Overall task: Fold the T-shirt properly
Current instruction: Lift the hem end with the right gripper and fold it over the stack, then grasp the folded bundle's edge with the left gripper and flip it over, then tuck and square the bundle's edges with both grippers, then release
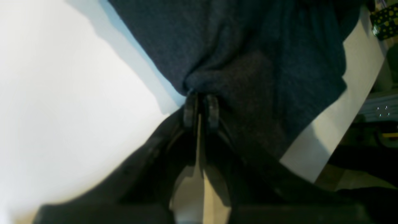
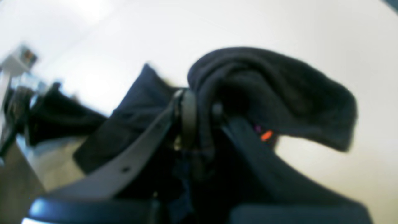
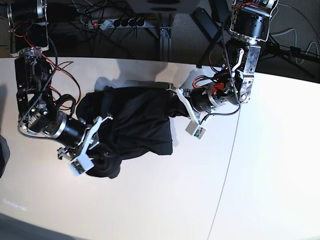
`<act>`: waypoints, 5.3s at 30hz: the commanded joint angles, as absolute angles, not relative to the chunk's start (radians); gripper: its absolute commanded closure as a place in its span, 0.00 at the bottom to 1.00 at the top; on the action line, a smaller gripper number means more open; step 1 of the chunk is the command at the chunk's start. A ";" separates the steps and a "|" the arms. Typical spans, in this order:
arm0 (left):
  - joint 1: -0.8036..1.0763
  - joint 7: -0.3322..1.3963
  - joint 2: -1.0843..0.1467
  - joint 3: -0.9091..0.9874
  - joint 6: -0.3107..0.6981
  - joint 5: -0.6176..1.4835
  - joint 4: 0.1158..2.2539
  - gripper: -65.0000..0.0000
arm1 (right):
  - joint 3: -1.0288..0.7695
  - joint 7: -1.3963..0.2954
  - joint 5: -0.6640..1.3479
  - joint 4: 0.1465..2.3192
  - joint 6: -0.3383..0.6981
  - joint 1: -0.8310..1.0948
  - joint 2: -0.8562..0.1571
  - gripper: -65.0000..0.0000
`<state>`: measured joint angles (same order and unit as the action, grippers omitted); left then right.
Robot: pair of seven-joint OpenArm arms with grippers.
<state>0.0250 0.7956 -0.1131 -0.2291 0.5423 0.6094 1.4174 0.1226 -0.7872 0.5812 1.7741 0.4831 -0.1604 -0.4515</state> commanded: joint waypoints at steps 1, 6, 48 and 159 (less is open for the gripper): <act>0.022 0.817 -0.114 -0.230 0.550 0.585 1.421 0.93 | 0.151 -0.759 0.573 1.801 0.535 -0.179 -0.463 1.00; 0.022 0.797 -0.113 -0.230 0.550 0.584 1.421 0.93 | 0.335 -0.764 0.450 1.816 0.535 -0.179 -0.462 1.00; 0.060 0.862 -0.196 -0.142 0.550 0.625 1.731 0.95 | 0.080 -0.707 0.287 1.736 0.528 -0.277 -0.252 1.00; -0.238 0.611 -0.236 -0.191 0.508 0.281 1.530 1.00 | 0.089 -0.831 0.651 1.574 0.538 0.078 -0.204 1.00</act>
<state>-0.2134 0.6346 -0.2325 -0.1967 0.5247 0.2703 1.5150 0.0902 -0.8280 0.6506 1.5597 0.4828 0.0856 -0.1993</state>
